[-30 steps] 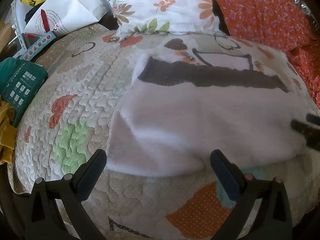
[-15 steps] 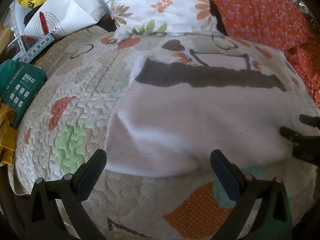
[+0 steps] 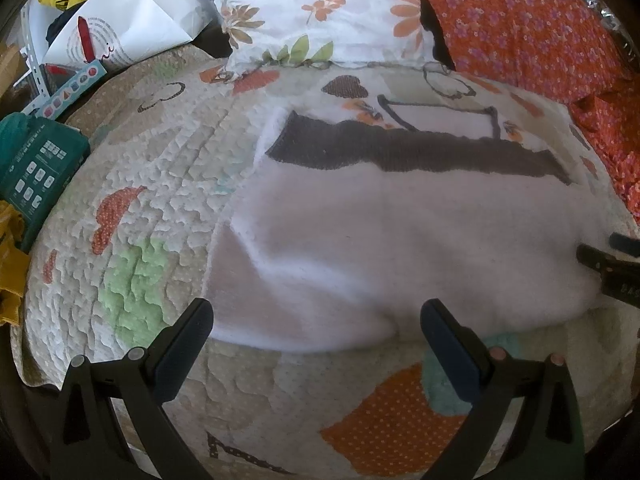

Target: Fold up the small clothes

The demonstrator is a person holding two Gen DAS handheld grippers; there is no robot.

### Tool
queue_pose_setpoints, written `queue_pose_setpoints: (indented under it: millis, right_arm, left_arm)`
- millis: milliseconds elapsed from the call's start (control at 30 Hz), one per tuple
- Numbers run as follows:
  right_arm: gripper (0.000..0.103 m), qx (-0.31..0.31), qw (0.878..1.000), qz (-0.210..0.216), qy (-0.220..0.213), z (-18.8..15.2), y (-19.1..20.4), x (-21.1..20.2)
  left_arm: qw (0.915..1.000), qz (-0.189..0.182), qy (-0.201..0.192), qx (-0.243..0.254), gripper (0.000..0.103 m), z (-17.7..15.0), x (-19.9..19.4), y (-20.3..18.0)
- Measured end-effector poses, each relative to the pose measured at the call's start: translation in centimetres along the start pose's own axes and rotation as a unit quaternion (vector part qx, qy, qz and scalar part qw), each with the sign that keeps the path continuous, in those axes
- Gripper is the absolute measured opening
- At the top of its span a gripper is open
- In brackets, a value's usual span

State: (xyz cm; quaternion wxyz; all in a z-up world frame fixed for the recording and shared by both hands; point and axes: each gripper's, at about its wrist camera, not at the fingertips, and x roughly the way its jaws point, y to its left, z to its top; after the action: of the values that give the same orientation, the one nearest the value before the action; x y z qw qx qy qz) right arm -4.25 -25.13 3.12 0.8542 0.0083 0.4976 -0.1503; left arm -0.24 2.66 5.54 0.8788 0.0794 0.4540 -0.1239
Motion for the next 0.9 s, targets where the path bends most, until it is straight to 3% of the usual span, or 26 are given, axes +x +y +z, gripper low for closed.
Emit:
queue_pose_setpoints:
  millis: [567, 733, 800, 900]
  right_arm:
    - [0.085, 0.031, 0.999, 0.003, 0.008, -0.7, -3.3, -0.6]
    - [0.085, 0.037, 0.998, -0.042, -0.001, -0.4, -5.1, -1.3]
    - [0.085, 0.052, 0.997, -0.059, 0.005, -0.3, -6.5, -1.0]
    - [0.085, 0.1, 0.994, -0.04, 0.022, -0.6, -8.8, -0.4]
  left_arm:
    - [0.9997, -0.02, -0.015, 0.007, 0.103, 0.2, -1.1, -1.1]
    - [0.9994, -0.026, -0.02, 0.013, 0.103, 0.4, -1.5, -1.6]
    - [0.9993, -0.029, -0.019, 0.014, 0.103, 0.5, -1.5, -1.7]
    - [0.9992, -0.031, -0.019, 0.017, 0.103, 0.6, -1.6, -2.0]
